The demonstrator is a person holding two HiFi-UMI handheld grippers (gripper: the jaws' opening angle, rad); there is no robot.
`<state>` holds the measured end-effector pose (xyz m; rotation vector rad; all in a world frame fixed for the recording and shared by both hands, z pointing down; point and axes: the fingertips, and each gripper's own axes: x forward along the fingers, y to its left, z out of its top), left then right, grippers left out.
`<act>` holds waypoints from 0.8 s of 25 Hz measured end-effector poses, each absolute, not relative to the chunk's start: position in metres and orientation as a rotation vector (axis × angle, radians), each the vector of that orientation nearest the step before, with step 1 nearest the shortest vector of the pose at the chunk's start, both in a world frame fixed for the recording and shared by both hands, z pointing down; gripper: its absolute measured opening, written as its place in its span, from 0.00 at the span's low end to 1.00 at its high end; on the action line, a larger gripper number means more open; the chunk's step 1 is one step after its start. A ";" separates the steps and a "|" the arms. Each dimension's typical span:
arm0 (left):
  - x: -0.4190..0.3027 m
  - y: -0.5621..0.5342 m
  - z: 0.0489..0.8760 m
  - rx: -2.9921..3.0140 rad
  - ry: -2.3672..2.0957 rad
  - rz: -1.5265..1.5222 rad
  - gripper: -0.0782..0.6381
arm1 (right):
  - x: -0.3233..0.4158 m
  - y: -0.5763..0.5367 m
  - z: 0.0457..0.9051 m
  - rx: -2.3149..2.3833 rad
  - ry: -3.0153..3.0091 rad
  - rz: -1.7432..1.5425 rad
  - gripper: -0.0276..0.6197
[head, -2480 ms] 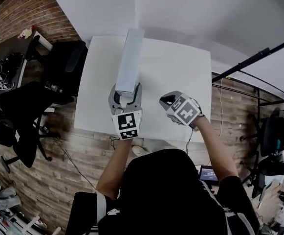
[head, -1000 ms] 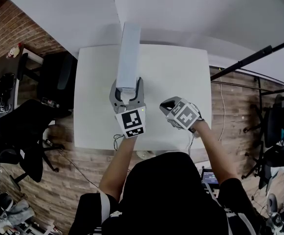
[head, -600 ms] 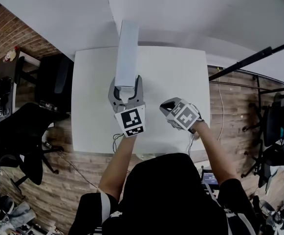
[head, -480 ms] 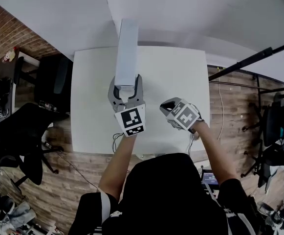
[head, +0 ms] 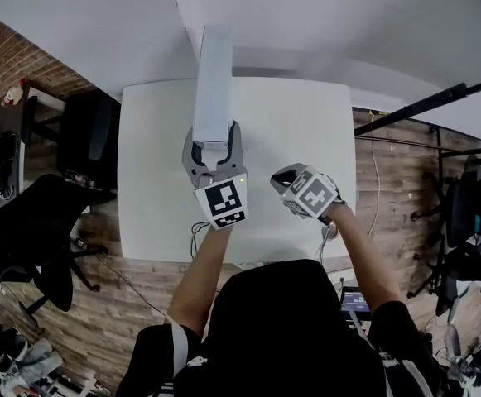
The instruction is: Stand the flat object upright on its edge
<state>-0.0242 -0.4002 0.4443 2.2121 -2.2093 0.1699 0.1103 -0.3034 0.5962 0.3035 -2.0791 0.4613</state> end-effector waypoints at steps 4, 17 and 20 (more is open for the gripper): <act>-0.025 -0.404 0.444 2.205 -2.217 0.168 0.52 | 0.112 -0.303 0.598 0.298 -2.071 0.466 0.11; -0.026 -0.405 0.445 2.215 -2.188 0.162 0.52 | 0.112 -0.303 0.601 0.300 -2.064 0.454 0.11; -0.025 -0.404 0.445 2.235 -2.165 0.157 0.53 | 0.112 -0.303 0.599 0.301 -2.061 0.456 0.11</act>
